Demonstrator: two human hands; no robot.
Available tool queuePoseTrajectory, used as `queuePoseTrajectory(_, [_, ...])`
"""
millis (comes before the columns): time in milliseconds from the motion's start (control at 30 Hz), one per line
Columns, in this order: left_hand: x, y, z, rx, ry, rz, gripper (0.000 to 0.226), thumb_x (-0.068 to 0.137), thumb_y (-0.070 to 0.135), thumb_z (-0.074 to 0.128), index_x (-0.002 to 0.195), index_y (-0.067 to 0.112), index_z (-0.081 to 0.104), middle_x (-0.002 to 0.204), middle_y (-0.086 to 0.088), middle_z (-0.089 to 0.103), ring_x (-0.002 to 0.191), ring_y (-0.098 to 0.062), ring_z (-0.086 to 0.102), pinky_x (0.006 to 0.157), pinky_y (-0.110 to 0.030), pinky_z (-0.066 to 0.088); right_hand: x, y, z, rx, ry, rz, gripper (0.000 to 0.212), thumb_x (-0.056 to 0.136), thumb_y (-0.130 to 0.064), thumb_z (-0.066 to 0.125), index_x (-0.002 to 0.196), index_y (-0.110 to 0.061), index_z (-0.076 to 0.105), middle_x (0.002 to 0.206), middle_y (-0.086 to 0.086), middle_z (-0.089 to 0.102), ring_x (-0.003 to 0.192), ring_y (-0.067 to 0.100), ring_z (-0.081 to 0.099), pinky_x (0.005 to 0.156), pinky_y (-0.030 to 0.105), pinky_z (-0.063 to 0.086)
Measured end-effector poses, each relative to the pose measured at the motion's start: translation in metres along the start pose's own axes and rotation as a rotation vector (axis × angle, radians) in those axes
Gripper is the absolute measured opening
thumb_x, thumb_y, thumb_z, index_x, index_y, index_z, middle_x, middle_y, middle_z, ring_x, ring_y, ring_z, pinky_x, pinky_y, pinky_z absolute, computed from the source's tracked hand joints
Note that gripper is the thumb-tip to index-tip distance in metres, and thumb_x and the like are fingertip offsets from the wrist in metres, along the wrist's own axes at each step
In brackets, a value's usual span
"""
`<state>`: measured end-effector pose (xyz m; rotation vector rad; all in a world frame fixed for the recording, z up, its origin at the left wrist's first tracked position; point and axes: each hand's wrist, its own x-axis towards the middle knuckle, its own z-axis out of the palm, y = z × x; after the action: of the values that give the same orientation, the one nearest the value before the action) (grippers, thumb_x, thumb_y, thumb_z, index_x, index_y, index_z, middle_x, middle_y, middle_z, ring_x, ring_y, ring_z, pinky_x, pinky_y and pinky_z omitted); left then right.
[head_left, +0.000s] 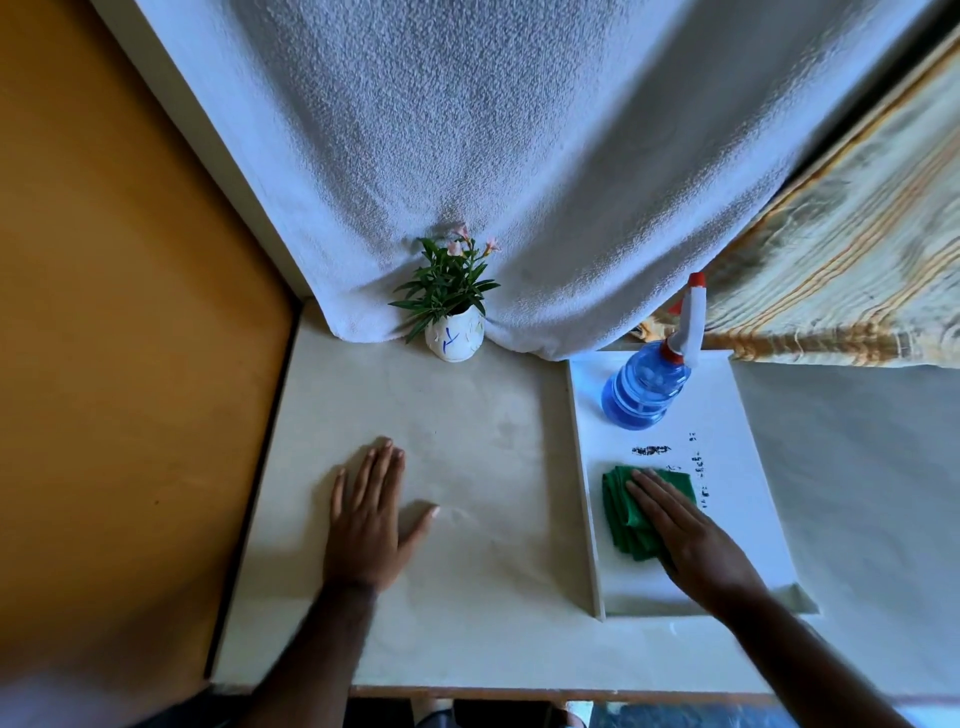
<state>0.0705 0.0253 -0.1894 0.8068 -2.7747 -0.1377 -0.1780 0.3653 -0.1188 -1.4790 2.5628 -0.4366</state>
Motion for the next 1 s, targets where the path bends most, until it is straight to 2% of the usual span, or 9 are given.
queuePoseTrajectory(133, [0.001,0.001,0.000,0.010,0.003,0.000,0.086,0.093,0.068,0.052,0.159,0.013,0.041,0.169,-0.008,0.040,0.155,-0.023,0.039,0.123,-0.059,0.037,0.013,-0.021,-0.011,0.092,0.140,-0.053,0.075,0.074,0.021,0.075,0.143,0.000,0.056,0.152,0.009,0.049,0.138,0.033,0.052,0.110,0.048,0.047])
queuePoseTrajectory(200, [0.002,0.001,-0.001,0.015,0.007,0.001,0.086,0.093,0.068,0.052,0.159,0.013,0.042,0.168,-0.008,0.041,0.155,-0.022,0.038,0.123,-0.058,0.037,0.038,-0.045,-0.011,0.142,0.170,-0.182,0.063,0.087,0.016,0.065,0.146,-0.003,0.052,0.154,0.012,0.050,0.143,0.031,0.046,0.117,0.046,0.039])
queuePoseTrajectory(267, [0.002,0.001,-0.002,0.008,0.024,0.006,0.084,0.093,0.066,0.053,0.157,0.012,0.045,0.167,-0.008,0.044,0.154,-0.021,0.038,0.121,-0.058,0.039,0.070,-0.073,-0.007,0.130,0.176,-0.361,0.042,0.104,-0.002,0.047,0.146,-0.004,0.052,0.153,0.012,0.051,0.145,0.030,0.043,0.123,0.044,0.030])
queuePoseTrajectory(333, [0.002,0.001,0.000,0.002,0.046,0.010,0.083,0.093,0.066,0.054,0.154,0.011,0.049,0.164,-0.009,0.047,0.152,-0.022,0.043,0.119,-0.059,0.042,0.107,-0.098,0.001,0.095,0.152,-0.521,0.039,0.109,-0.009,0.039,0.143,-0.003,0.057,0.150,0.014,0.054,0.144,0.032,0.045,0.123,0.048,0.030])
queuePoseTrajectory(433, [0.002,0.001,0.002,-0.001,0.044,0.005,0.083,0.094,0.067,0.054,0.155,0.010,0.048,0.165,-0.009,0.046,0.150,-0.025,0.047,0.118,-0.060,0.043,0.161,-0.125,0.012,0.014,0.141,-0.644,0.036,0.103,-0.002,0.053,0.137,-0.001,0.062,0.143,0.019,0.060,0.136,0.039,0.053,0.114,0.057,0.041])
queuePoseTrajectory(600, [0.001,0.000,0.003,-0.001,0.007,-0.004,0.088,0.096,0.073,0.046,0.161,0.014,0.037,0.171,-0.007,0.037,0.155,-0.024,0.039,0.124,-0.056,0.037,0.236,-0.137,0.004,-0.084,0.202,-0.701,0.037,0.102,-0.005,0.044,0.129,0.000,0.069,0.135,0.020,0.067,0.128,0.041,0.060,0.111,0.058,0.045])
queuePoseTrajectory(733, [0.000,-0.001,0.004,0.012,-0.002,-0.004,0.089,0.097,0.073,0.047,0.163,0.014,0.033,0.173,-0.006,0.033,0.159,-0.023,0.033,0.126,-0.057,0.034,0.271,-0.133,0.006,-0.163,0.206,-0.851,0.026,0.097,-0.001,0.063,0.121,0.001,0.073,0.128,0.020,0.071,0.125,0.040,0.063,0.108,0.057,0.048])
queuePoseTrajectory(867, [0.000,-0.002,0.006,0.011,-0.012,-0.007,0.090,0.096,0.072,0.050,0.163,0.015,0.031,0.173,-0.005,0.031,0.160,-0.022,0.030,0.126,-0.057,0.034,0.294,-0.119,0.010,-0.144,0.148,-0.869,0.025,0.090,0.001,0.074,0.115,0.003,0.075,0.124,0.022,0.072,0.121,0.042,0.065,0.105,0.057,0.050])
queuePoseTrajectory(1000, [-0.001,-0.003,0.008,0.005,-0.031,-0.009,0.092,0.095,0.074,0.050,0.164,0.017,0.029,0.174,-0.003,0.029,0.161,-0.021,0.028,0.128,-0.056,0.032,0.301,-0.105,0.023,-0.092,0.094,-0.881,0.028,0.096,-0.003,0.060,0.120,0.004,0.073,0.129,0.024,0.069,0.126,0.043,0.062,0.111,0.056,0.042])
